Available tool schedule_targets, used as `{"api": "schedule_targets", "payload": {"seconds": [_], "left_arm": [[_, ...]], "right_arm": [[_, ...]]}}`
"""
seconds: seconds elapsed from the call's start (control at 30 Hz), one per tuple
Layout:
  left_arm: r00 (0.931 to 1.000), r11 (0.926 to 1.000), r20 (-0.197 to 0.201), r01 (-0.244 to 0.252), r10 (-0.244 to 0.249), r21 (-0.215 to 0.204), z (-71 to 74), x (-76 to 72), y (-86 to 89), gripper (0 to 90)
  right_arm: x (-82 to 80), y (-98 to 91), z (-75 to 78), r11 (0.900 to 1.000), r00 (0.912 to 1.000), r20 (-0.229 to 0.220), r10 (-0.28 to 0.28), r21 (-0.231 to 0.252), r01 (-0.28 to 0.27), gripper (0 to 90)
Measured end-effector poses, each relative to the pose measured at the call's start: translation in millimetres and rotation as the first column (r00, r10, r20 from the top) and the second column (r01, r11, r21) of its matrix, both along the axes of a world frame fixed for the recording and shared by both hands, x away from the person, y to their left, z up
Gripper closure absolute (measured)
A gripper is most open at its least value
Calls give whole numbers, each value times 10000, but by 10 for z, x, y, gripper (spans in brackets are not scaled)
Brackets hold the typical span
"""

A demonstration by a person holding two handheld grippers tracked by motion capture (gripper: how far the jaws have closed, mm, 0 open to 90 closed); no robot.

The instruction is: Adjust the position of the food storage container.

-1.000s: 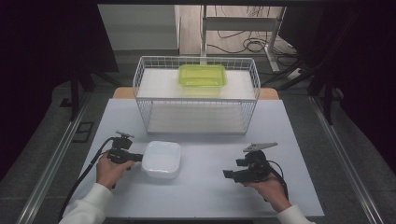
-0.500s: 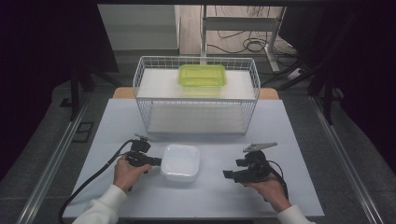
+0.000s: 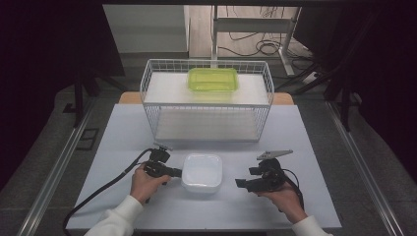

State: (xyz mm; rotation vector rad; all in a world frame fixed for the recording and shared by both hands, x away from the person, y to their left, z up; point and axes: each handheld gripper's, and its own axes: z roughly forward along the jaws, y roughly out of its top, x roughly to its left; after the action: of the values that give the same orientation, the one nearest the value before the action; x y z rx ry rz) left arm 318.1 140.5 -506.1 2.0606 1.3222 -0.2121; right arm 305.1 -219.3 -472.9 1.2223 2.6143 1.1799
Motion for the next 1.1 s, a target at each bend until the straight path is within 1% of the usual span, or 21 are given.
{"api": "schedule_targets", "payload": {"seconds": [0.2, 0.3, 0.37, 0.4, 0.43, 0.47, 0.5, 0.53, 0.6, 0.63, 0.67, 0.7, 0.77, 0.8, 0.87, 0.93, 0.97, 1.0, 1.03, 1.07, 1.1], "left_arm": [[9999, 9998, -106, 84, -86, -156, -16, -16, -27, 900], [9999, 9997, -94, 112, -114, -198, -18, -21, -36, 900], [9998, 9994, -60, 183, -185, -304, -5, -19, -19, 900], [9998, 9991, -1, 173, -173, -395, 20, -15, 5, 900], [9997, 9991, 252, -10, 21, -417, 95, -15, 68, 900], [9997, 9991, 252, -10, 21, -417, 95, -15, 68, 900], [9988, 9984, 409, -237, 257, -505, 140, -24, 101, 900], [9983, 9985, 511, -262, 286, -471, 166, -31, 129, 900], [9960, 9981, 785, -382, 419, -479, 227, -69, 182, 900], [9933, 9982, 1064, -408, 453, -441, 271, -119, 230, 900], [9933, 9982, 1064, -408, 453, -441, 271, -119, 230, 896], [9919, 9981, 1170, -448, 495, -427, 284, -147, 255, 887], [9885, 9980, 1409, -494, 546, -403, 311, -227, 326, 881], [9885, 9980, 1409, -494, 546, -403, 311, -227, 326, 874], [9863, 9967, 1512, -575, 656, -571, 328, -283, 378, 866], [9840, 9947, 1609, -648, 769, -793, 355, -335, 439, 829], [9831, 9936, 1630, -697, 836, -889, 371, -353, 470, 789], [9819, 9922, 1649, -784, 936, -966, 390, -370, 500, 741], [9782, 9878, 1704, -993, 1190, -1198, 429, -398, 557, 632], [9782, 9878, 1704, -993, 1190, -1198, 429, -398, 557, 586], [9757, 9842, 1747, -1079, 1319, -1406, 464, -423, 604, 550]], "right_arm": [[3, -2, -1, 10000, 10000, 8, 4, -28, -4, 212], [4, -3, -1, 10000, 10000, 15, -18, -17, 18, 212], [4, -6, 1, 10000, 10000, 8, -25, -8, 25, 212], [5, -6, 0, 10000, 10000, 14, -33, 11, 33, 212], [4, -12, 5, 10000, 10000, 27, -58, 14, 58, 212], [4, -12, 5, 10000, 10000, 27, -58, 14, 58, 212], [2, -15, 7, 10000, 9999, 37, -94, 31, 94, 212], [1, -22, 13, 9999, 9999, 33, -143, 48, 143, 212], [3, -32, 16, 9997, 9997, 38, -228, 79, 228, 212], [8, -48, 18, 9993, 9993, 86, -357, 80, 356, 209], [8, -48, 18, 9993, 9993, 86, -357, 80, 356, 209], [10, -60, 23, 9987, 9987, 87, -506, 112, 505, 206], [13, -67, 28, 9982, 9982, 133, -582, 128, 580, 204], [13, -67, 28, 9982, 9982, 133, -582, 128, 580, 204], [14, -70, 29, 9979, 9979, 153, -633, 161, 630, 204], [13, -69, 28, 9979, 9979, 152, -635, 168, 633, 203], [13, -67, 28, 9979, 9979, 142, -629, 177, 626, 202], [12, -65, 28, 9979, 9980, 145, -617, 185, 615, 202], [12, -62, 27, 9980, 9981, 147, -598, 198, 595, 200], [12, -62, 27, 9980, 9981, 147, -598, 198, 595, 200], [10, -60, 27, 9979, 9979, 180, -620, 213, 616, 188]]}}
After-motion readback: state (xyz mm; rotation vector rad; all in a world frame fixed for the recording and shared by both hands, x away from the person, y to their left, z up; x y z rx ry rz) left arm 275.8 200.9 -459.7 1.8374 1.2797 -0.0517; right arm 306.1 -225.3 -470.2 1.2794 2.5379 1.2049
